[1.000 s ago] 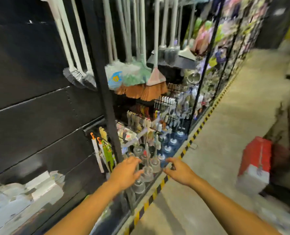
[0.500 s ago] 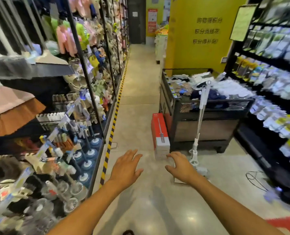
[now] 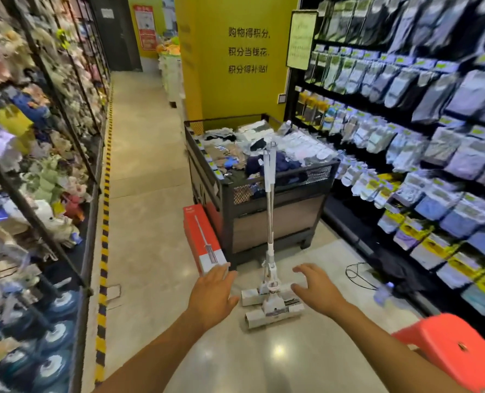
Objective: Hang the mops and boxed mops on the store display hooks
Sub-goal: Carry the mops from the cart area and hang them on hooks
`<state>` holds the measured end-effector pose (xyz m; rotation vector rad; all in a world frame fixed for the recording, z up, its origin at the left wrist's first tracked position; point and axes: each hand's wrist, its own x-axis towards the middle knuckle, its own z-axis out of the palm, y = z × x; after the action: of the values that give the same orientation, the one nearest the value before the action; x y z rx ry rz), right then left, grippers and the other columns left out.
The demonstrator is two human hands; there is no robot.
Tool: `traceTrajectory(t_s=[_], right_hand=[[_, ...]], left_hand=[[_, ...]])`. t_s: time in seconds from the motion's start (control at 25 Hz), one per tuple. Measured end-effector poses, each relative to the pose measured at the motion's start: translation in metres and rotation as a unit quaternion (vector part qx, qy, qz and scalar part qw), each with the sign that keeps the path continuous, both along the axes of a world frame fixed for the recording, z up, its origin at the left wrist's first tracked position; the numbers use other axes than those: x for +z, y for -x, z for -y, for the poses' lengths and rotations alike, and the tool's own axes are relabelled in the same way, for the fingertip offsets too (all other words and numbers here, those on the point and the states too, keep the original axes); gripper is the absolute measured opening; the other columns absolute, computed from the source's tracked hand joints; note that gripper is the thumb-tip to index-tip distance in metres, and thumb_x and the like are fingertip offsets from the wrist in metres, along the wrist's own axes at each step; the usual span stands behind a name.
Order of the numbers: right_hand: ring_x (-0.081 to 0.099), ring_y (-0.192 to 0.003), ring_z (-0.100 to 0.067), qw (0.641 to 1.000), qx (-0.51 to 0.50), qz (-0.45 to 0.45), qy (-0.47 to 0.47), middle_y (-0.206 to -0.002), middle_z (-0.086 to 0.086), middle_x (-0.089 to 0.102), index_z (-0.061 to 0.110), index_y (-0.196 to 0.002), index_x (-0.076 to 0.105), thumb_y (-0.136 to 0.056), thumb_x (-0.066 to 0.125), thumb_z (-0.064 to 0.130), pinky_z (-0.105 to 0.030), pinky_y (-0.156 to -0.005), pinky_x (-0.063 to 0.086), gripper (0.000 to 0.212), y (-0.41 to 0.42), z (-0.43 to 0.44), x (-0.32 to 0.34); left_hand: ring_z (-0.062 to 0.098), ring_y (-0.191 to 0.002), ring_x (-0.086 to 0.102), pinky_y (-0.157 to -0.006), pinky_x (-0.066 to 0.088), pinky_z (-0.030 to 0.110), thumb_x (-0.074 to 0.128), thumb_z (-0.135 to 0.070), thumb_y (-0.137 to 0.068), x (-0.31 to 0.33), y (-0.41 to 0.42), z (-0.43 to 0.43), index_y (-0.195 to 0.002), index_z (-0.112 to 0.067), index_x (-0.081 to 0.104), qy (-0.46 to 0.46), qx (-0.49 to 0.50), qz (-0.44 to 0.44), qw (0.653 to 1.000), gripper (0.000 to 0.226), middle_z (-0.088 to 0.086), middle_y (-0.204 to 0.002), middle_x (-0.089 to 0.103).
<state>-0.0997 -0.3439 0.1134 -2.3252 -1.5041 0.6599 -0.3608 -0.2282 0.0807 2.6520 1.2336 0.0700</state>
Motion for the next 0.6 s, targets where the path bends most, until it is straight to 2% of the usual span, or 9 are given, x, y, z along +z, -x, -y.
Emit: traceTrajectory(t_s=[0.24,0.4,0.6], right_hand=[[0.045,-0.141,-0.024,0.999,-0.045,0.000,0.005,-0.153,-0.002,0.046,0.020,-0.145,0.054,-0.099,0.065,0.036,-0.034,-0.119,0.035,0.050,-0.039,-0.069,0.000],[0.046,-0.140,-0.024,0.998,-0.064,-0.011,0.001,-0.151,-0.001,0.047,0.020,-0.144,0.054,-0.098,0.066,0.037,-0.035,-0.119,0.037,0.050,-0.076,-0.109,-0.011],[0.045,-0.141,-0.023,0.999,-0.039,-0.018,0.007,-0.152,-0.004,0.048,0.018,-0.147,0.053,-0.100,0.064,0.036,-0.034,-0.118,0.036,0.052,-0.140,-0.182,-0.035]], left_hand=[[0.027,-0.154,0.033,-0.120,0.036,0.045,0.057,-0.055,-0.099,-0.005,-0.056,-0.106,-0.155,-0.027,0.043,-0.001,-0.044,0.018,0.999,0.064,0.003,-0.168,0.033],[0.025,-0.157,0.025,-0.122,0.032,0.046,0.053,-0.056,-0.100,-0.010,-0.103,-0.157,-0.158,-0.028,0.036,0.014,-0.058,0.004,0.998,0.066,0.001,-0.170,0.027],[0.026,-0.157,0.026,-0.120,0.035,0.046,0.054,-0.053,-0.100,-0.020,-0.171,-0.223,-0.156,-0.027,0.038,0.015,-0.045,-0.004,0.999,0.065,0.003,-0.169,0.028]])
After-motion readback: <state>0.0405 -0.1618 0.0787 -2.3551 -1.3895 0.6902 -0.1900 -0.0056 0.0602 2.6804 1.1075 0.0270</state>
